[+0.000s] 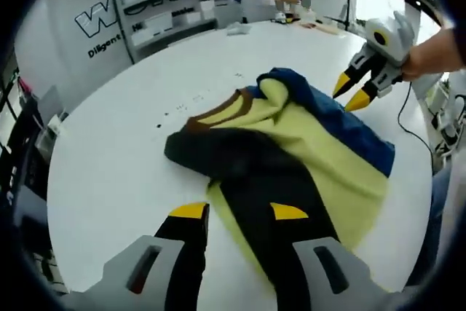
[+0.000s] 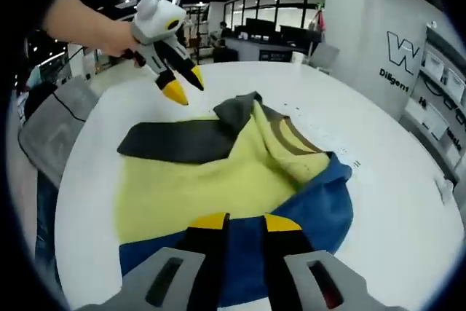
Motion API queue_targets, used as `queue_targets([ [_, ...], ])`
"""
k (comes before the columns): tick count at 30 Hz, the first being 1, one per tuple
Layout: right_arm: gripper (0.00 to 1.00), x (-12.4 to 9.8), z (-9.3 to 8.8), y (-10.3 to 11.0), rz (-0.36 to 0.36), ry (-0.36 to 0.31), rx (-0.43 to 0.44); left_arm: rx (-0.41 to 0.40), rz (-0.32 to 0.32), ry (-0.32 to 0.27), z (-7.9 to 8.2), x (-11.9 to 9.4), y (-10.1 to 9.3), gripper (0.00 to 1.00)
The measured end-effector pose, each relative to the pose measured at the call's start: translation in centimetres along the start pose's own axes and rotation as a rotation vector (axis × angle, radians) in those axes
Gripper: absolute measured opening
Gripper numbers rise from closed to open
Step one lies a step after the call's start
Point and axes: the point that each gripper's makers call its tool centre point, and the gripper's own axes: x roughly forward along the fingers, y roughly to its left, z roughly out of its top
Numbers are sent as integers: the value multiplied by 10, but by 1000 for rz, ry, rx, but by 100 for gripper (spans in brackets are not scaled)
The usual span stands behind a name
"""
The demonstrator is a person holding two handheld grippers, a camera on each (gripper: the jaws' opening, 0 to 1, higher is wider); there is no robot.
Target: Fold the garment on the visible template until the final outline fits inside the template.
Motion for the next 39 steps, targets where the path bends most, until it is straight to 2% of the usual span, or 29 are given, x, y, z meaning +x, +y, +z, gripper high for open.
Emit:
queue_targets([
  [7,15,-4,-24,48,68,35,-51,5,-24,43,-37,-9,-26,35],
  [8,16,-6,-33,60,94,53,-77,3,-19,59,-45,-11,-28,35],
  [16,21,-17,-56,97,143,83,-122,-84,-2,128,-84,-16,-40,35],
  [19,21,-19,-64,100,137,99,-129,-137,21,189,-101,-17,-41,33],
  [23,22,-21,-68,100,121,94,-116,-201,15,172,-102,-17,-44,30],
  [28,23,-22,-69,98,105,100,-121,-221,32,172,-101,-17,-42,28],
  [29,22,-21,-72,98,101,114,-133,-240,34,173,-101,-17,-42,25],
  [30,22,-20,-73,98,101,115,-133,-241,24,169,-101,-17,-44,14],
  [31,21,-20,-71,97,97,107,-124,-241,9,163,-100,-17,-48,9],
  [32,20,-20,-72,96,91,106,-119,-247,24,163,-100,-18,-49,9],
  [39,5,-24,-74,93,63,126,-130,-262,-1,147,-104,-24,-59,8],
])
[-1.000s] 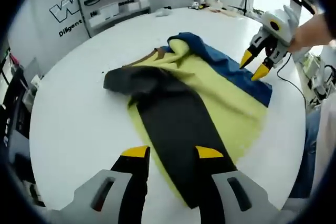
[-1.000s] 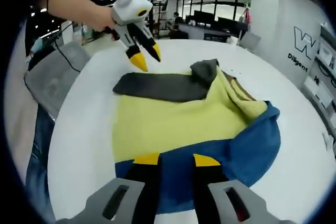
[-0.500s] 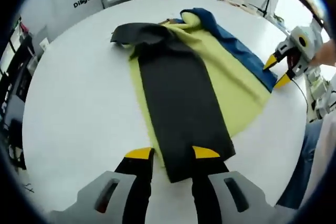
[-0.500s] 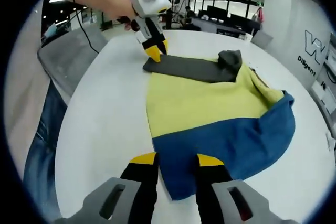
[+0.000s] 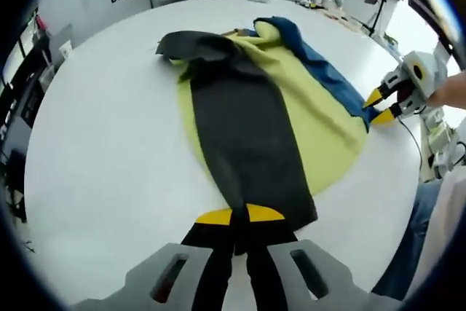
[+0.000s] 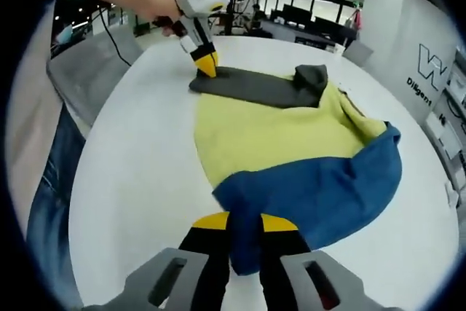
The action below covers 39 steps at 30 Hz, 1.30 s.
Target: Fold the garment on the visible template until the final outline fits inside the template.
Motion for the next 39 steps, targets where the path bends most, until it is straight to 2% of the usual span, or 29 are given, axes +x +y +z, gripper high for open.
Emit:
queue_targets([
  [8,0,-15,3,15,11,1,-24,-51,-15,-14,-14,-15,-5,8],
  [20,0,-24,-9,57,60,29,-6,-128,-70,1,-57,-36,-36,8],
  [27,0,-28,-13,74,75,33,12,-192,-88,-3,-76,-42,-44,8],
  [39,0,-36,-16,103,97,41,19,-192,-105,7,-96,-51,-55,8],
])
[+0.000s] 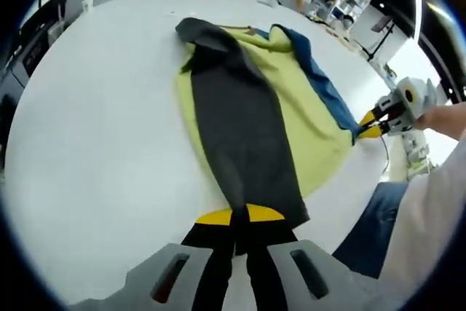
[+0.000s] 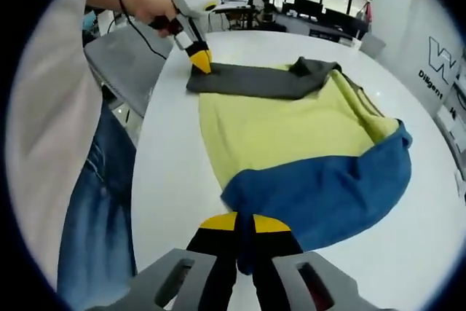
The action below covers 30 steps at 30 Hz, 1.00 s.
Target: Fold the garment on the visible template until the final outline fits inside the template.
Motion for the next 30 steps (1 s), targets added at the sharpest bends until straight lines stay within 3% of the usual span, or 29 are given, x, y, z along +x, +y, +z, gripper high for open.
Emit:
queue_targets([
  [10,0,-6,-6,17,8,1,10,11,-22,19,-14,-4,-9,8],
  [21,0,-8,-6,18,-6,-4,12,77,-15,24,-17,-12,-13,11],
  [30,0,-23,4,12,-5,-38,100,56,-34,35,-19,-14,-14,7],
])
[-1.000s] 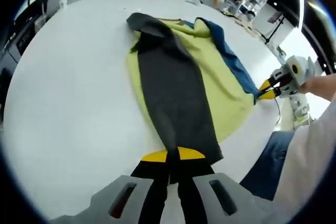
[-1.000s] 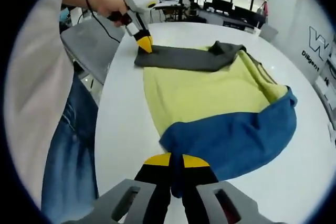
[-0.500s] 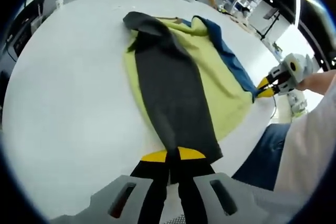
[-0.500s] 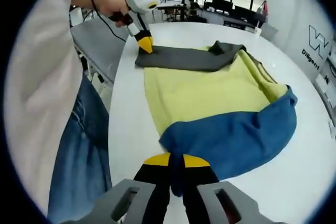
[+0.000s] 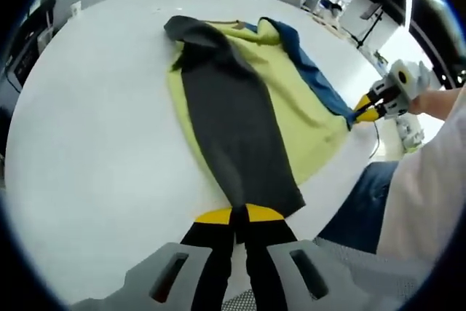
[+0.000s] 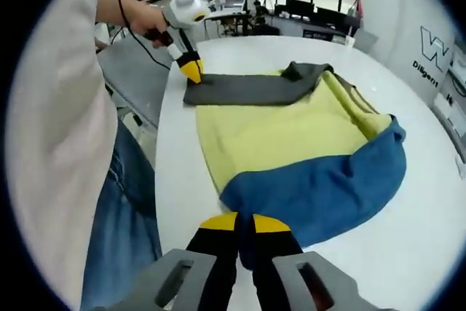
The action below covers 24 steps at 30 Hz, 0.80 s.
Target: Fold the garment on the visible template until the final outline fits inside the template.
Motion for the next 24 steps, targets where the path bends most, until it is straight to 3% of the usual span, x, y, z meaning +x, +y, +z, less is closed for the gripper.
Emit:
queue_targets([
  [15,0,-10,-3,-15,-52,-29,100,-94,-41,-93,16,-23,8,7],
  [24,0,-15,-6,-33,-109,-62,198,-104,-6,-164,28,-45,36,5],
])
